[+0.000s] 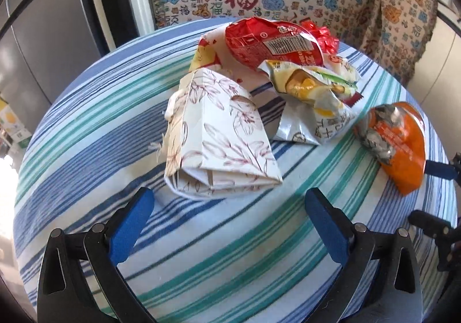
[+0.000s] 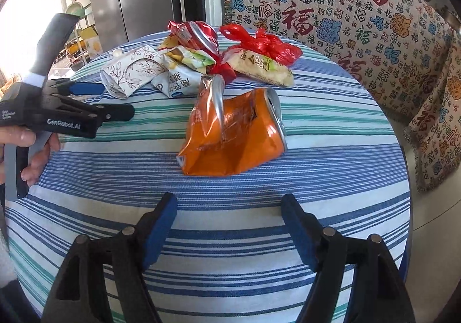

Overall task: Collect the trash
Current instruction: 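Grasp the white floral paper bag with the left gripper while the right gripper approaches the crushed orange Fanta can, then lift the paper bag with the left gripper while the right gripper grasps the Fanta can, then carry both items over the blue wastebasket and open both grippers to drop them, then move both tools back over the table toward the remaining trash, then grasp the yellow-green snack bag with the left gripper, then lift the snack bag with the left gripper while the right gripper grasps the long red wrapper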

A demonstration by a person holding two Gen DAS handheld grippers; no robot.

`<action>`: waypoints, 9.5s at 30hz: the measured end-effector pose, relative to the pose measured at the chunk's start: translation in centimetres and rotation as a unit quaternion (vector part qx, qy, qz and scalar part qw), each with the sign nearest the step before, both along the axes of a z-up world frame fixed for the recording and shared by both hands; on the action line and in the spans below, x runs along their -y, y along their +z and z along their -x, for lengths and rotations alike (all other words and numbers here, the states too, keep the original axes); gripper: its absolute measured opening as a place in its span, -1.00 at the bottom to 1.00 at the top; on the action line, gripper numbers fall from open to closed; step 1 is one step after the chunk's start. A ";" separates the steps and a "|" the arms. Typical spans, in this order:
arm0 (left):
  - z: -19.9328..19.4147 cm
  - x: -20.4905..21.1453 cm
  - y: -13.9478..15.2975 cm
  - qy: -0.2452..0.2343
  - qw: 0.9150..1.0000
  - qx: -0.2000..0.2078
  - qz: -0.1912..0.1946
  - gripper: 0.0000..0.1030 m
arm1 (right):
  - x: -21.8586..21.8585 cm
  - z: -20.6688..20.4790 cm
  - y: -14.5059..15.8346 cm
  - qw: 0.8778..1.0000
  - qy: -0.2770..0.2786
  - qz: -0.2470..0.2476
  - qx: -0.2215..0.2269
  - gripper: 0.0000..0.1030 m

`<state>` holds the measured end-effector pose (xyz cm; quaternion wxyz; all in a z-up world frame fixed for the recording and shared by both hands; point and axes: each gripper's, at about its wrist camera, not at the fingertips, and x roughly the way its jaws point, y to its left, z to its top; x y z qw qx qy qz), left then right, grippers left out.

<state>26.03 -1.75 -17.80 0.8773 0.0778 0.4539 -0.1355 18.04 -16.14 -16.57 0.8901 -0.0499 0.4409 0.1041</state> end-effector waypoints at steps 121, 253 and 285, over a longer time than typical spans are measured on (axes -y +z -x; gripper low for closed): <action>10.9 18.9 8.3 -0.148 0.981 0.026 0.125 0.24 | 22.2 6.2 6.0 0.978 -0.201 -0.030 0.044 0.78; 4.1 -1.4 0.2 0.053 0.999 -0.001 0.012 0.97 | 5.8 -4.9 -0.3 1.000 -0.024 0.004 -0.018 0.99; 3.7 -1.6 0.1 0.063 0.998 -0.002 0.006 0.99 | 1.3 -2.5 1.3 0.997 0.068 -0.013 -0.032 -0.50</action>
